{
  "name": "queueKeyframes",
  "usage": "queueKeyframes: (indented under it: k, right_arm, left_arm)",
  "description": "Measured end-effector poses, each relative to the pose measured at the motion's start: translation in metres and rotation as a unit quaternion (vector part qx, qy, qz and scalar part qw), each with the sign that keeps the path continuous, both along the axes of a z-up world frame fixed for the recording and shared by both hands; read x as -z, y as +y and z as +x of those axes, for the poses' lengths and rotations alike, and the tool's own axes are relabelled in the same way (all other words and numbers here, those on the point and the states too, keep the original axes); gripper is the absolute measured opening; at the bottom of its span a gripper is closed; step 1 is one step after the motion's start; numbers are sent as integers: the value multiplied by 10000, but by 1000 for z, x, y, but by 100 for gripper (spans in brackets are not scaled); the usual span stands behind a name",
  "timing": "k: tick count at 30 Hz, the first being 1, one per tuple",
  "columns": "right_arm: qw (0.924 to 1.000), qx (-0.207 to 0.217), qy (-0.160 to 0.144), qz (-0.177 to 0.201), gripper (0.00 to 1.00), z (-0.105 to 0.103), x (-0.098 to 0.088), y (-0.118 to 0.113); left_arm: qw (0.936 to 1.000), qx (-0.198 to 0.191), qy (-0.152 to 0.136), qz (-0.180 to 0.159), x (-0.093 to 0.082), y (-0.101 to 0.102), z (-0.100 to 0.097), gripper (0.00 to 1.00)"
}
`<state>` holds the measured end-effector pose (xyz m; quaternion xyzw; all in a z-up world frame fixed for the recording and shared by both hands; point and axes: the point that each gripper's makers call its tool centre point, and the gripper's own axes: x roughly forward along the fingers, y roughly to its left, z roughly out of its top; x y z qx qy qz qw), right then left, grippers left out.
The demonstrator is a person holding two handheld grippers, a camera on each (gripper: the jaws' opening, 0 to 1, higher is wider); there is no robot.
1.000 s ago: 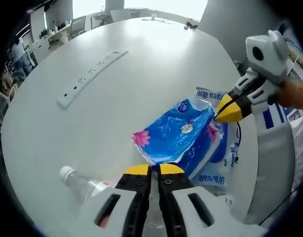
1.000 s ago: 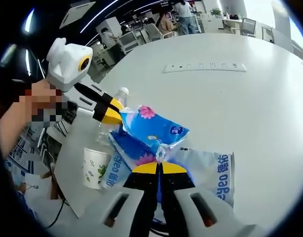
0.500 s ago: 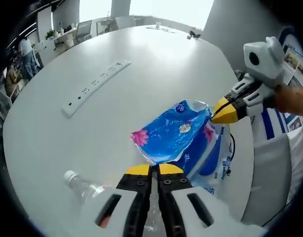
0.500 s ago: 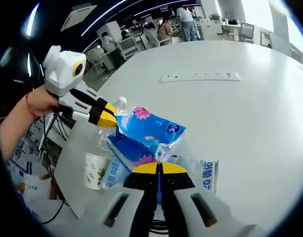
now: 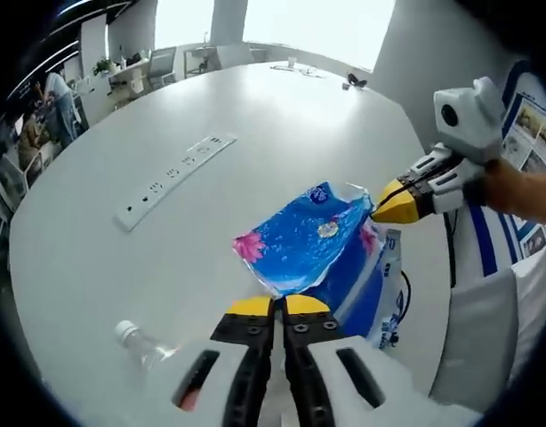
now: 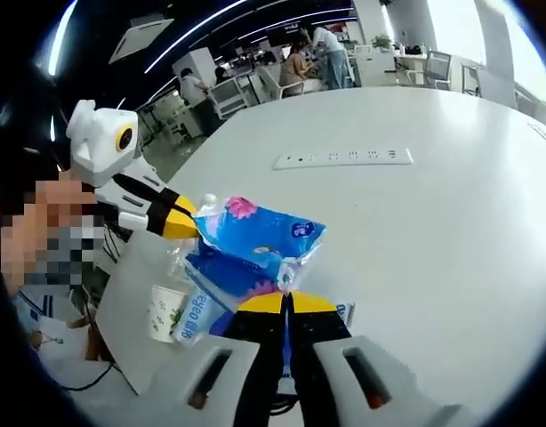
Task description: Arrange the tabletop items into an orderly group along one side of the table until the central work area is clear of visible clutter.
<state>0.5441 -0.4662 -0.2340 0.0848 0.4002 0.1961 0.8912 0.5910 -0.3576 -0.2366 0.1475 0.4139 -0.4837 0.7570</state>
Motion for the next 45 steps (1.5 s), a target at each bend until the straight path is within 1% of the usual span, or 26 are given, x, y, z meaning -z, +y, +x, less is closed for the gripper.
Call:
queueKeyframes:
  k: [9,20,25,30,32,37,44,45]
  right_arm:
    - [9998,76,-208,-28,0,4,-17,-22]
    - [9988,167,-462,-57,0,12,-38,-53]
    - [9981,198,-583,-100,0,17,-48,-67]
    - [9974,243,-663,-118,0,20,-55,-82]
    - [9972,256,-691,-149,0,21,-57,-91]
    - [9963,319,-762,-218,0,25,-62,-112]
    - [9955,401,-812,-286,0,29,-66,-138]
    - [9952,421,-825,-301,0,30,-66,-145]
  left_arm:
    - [9998,-79,-139,-121,-17,-20,-2,0]
    - [9983,-324,-315,-372,-39,-49,2,0]
    - [9977,-342,-390,-427,-46,-62,4,0]
    - [9968,-390,-479,-508,-53,-81,7,0]
    - [9965,-406,-502,-528,-54,-87,7,0]
    - [9954,-475,-558,-617,-60,-110,8,0]
    - [9944,-501,-626,-693,-62,-138,10,0]
    - [9942,-504,-644,-697,-62,-141,11,0]
